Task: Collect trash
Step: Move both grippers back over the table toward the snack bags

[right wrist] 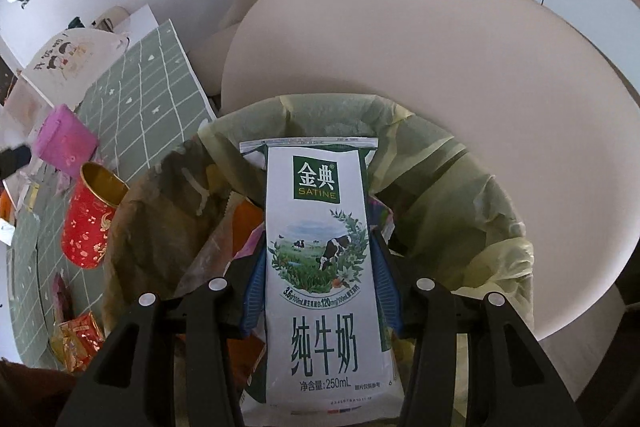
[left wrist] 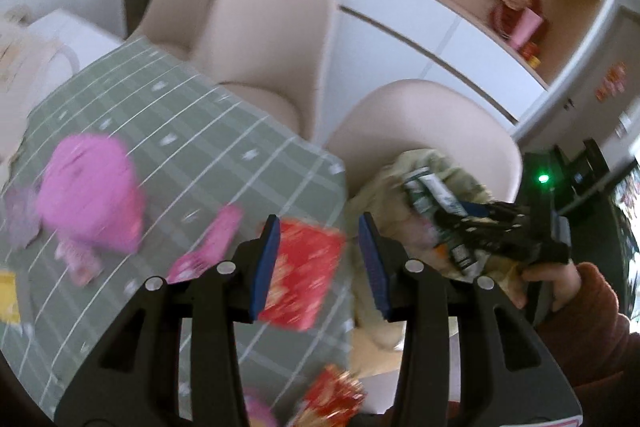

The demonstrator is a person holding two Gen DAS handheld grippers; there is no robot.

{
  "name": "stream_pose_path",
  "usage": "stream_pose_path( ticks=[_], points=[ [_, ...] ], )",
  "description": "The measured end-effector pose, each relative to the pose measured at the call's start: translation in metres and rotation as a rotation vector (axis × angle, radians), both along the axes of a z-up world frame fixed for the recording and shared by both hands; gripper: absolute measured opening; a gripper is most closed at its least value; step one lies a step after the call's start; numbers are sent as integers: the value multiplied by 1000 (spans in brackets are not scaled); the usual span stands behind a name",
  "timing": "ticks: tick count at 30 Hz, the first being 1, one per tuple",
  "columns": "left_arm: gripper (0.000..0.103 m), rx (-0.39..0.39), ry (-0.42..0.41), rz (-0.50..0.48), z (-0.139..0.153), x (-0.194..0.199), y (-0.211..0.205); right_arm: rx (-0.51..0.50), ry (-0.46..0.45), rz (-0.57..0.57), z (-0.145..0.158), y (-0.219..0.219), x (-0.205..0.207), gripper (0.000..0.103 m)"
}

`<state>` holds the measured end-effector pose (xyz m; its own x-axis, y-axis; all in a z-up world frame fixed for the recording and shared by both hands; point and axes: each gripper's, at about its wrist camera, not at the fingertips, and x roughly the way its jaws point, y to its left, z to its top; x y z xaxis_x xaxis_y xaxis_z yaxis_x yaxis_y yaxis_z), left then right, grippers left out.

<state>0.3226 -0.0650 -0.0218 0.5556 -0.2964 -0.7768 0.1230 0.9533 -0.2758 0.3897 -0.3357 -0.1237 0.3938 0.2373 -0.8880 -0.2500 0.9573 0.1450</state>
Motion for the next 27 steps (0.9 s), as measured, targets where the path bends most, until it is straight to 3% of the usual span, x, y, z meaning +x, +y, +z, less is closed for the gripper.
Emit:
stream_pose_path(
  ticks=[9, 15, 20, 22, 27],
  points=[
    [41, 16, 0, 121, -5, -48, 79, 13, -66, -83, 30, -11, -25, 53],
    [43, 13, -2, 138, -12, -75, 110, 67, -219, -130, 76, -2, -68, 53],
    [43, 6, -3, 118, -23, -93, 128, 126, -322, -60, 98, 31, -112, 53],
    [43, 6, 2, 101, -28, -97, 131, 140, -339, -18, 95, 53, -132, 53],
    [43, 33, 30, 52, -52, -121, 140, 121, -191, 79, 49, 111, -165, 53]
  ],
)
